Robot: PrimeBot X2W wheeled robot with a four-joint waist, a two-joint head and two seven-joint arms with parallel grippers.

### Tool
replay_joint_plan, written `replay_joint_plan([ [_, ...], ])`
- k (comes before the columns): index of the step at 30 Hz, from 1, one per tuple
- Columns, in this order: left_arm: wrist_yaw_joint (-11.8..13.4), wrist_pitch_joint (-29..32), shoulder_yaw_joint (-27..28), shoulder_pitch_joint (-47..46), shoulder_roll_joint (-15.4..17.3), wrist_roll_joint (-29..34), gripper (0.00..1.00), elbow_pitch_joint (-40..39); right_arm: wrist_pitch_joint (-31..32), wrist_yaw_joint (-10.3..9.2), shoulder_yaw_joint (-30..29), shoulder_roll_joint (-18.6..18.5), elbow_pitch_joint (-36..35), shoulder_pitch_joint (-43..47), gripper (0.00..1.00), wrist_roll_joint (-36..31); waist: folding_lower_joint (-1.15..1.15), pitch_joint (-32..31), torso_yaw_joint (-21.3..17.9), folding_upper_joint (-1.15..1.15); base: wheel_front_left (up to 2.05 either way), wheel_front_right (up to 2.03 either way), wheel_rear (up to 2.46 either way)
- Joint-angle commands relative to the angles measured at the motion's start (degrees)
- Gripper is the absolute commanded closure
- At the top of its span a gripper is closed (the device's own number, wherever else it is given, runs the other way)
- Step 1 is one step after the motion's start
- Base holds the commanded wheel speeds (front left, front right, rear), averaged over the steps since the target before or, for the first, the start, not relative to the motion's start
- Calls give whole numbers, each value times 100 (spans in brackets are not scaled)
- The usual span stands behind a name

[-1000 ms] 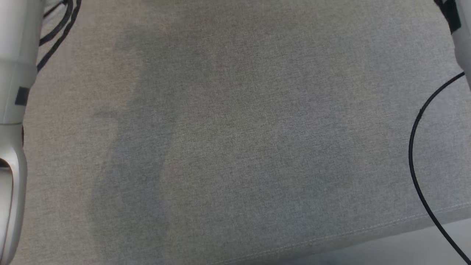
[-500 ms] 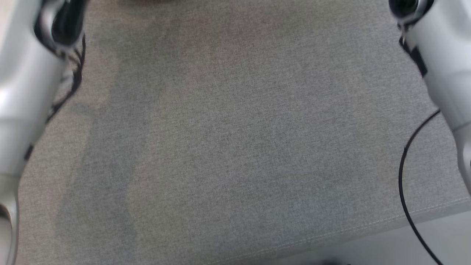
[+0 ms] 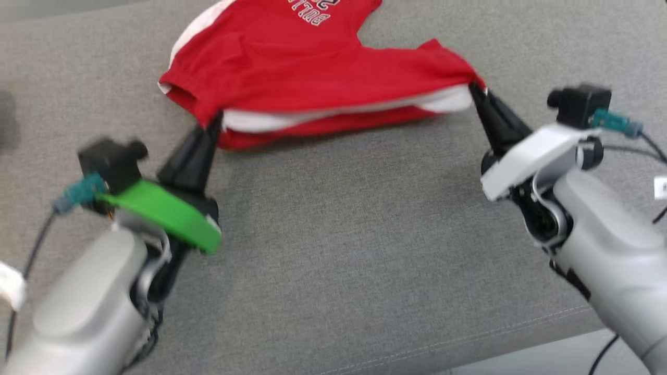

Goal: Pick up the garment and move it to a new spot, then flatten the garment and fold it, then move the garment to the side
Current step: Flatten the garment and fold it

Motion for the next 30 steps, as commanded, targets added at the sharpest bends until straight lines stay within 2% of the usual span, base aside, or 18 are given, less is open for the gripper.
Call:
replay_joint_plan([
  [1, 110, -16, 94, 331, 25, 135, 100, -139, -25, -8, -39, -61, -121, 284, 100, 38, 0, -242, 36, 0, 0, 0, 0],
  [10, 222, -16, 121, 1884, -211, 454, 100, -529, -28, -7, -445, -267, -846, 1899, 100, 31, 0, -661, 185, 0, 0, 0, 0],
  [19, 257, -11, 331, 3052, -540, 684, 100, -541, -25, -8, -1034, -167, -1512, 3567, 100, -12, 0, -1031, 279, 0, 0, 0, 0],
  [25, 170, -11, 447, 3405, -570, 755, 100, -672, 187, -8, -1579, 44, -2094, 4521, 100, -184, 0, -1132, 375, 0, 0, 0, 0],
  [30, 121, -11, 546, 3372, -642, 840, 100, -719, 481, -8, -2178, 186, -2340, 4672, 100, -471, 0, -1115, 398, 0, 0, 0, 0],
])
